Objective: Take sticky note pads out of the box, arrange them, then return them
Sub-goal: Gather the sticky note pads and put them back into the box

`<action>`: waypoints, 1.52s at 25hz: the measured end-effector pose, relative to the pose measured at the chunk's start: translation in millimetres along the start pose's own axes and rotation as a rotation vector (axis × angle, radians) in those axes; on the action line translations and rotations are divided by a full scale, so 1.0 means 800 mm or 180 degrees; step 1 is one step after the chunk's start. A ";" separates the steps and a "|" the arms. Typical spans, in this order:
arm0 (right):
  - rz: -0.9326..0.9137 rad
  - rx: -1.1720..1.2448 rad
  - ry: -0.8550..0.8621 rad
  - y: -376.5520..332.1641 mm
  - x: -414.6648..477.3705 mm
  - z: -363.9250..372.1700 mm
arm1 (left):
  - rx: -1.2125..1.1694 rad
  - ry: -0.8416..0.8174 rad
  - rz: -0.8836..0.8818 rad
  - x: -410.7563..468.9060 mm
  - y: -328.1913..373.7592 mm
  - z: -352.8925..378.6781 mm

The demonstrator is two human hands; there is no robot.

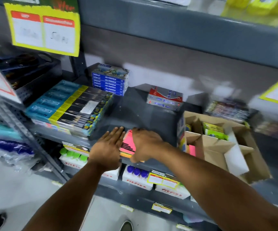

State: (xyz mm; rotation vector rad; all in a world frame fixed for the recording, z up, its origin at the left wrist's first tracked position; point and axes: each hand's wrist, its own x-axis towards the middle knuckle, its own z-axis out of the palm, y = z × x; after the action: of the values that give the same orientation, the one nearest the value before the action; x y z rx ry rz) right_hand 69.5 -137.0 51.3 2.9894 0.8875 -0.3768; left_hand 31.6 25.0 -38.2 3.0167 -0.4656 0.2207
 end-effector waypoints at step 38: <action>0.0537 -0.0669 0.0171 0.237 -0.178 0.017 | 0.0503 -0.0293 -0.0106 0.007 -0.004 0.008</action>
State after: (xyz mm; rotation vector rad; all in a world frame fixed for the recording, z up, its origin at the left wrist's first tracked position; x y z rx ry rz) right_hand 52.7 -373.9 58.1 2.8623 0.6273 -0.1883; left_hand 38.8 25.7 -43.5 3.1975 -0.4235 0.1221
